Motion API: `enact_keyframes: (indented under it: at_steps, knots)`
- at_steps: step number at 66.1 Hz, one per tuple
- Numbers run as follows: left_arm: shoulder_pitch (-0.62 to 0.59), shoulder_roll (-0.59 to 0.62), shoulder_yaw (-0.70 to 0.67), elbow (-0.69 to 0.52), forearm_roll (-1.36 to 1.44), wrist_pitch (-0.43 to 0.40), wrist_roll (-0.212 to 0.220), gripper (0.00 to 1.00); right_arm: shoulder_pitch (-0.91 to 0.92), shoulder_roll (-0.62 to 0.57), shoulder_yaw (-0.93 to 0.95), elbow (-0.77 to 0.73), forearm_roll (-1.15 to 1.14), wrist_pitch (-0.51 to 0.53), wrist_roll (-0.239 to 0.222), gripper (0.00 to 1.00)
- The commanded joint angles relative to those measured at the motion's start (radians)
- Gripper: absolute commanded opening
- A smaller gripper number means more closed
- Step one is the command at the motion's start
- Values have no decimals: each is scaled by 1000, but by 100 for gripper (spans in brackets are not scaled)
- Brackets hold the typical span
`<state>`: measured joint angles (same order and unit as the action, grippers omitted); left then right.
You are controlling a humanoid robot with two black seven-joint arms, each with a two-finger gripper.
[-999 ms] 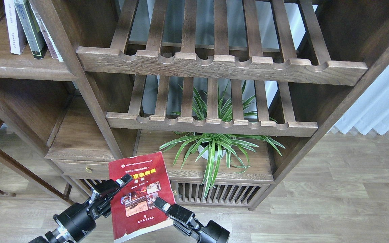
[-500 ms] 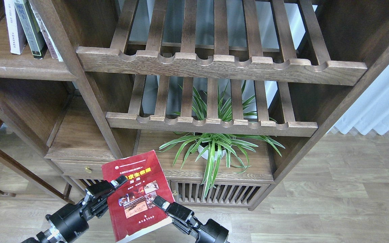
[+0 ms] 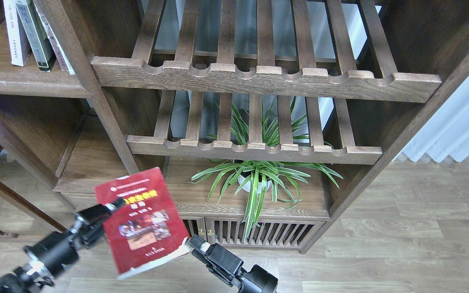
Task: Organize books on shelf
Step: 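Carry the red book with the left gripper to the side shelf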
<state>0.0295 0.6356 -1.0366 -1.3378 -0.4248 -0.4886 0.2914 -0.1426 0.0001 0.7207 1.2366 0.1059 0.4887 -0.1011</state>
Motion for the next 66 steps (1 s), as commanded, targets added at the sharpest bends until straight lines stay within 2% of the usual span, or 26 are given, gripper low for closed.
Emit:
enact_keyframes:
  at_steps: [1, 15, 20, 30, 47, 52, 53, 56, 66]
  knots:
    - [36, 65, -98, 3, 43, 0, 0, 4, 0, 0, 0, -2, 0, 0, 0, 95]
    - [99, 156, -341, -4, 150, 0, 8, 3, 3, 0, 0, -16, 0, 0, 0, 95]
    - [113, 187, -436, -12, 161, 0, 31, 3, 3, 0, 0, -19, 1, 0, 0, 95]
    - [119, 237, -559, -37, 163, 0, 64, 3, 5, 0, 2, -22, 1, 0, 0, 95]
    - [104, 348, -738, -38, 167, 0, 69, 3, 5, 0, 2, -40, 1, 0, 0, 96]
    - [72, 377, -754, -34, 173, 0, 74, 3, 5, 0, 3, -42, 1, 0, 0, 96]
    - [20, 384, -755, -21, 201, 0, 89, 3, 5, 0, 8, -42, 1, 0, 0, 96]
    - [-29, 385, -755, -14, 239, 0, 101, 3, 5, 0, 8, -42, 3, 0, 1, 96]
    - [-154, 381, -755, -6, 368, 0, 106, 3, 5, 0, 9, -42, 3, 0, 1, 96]
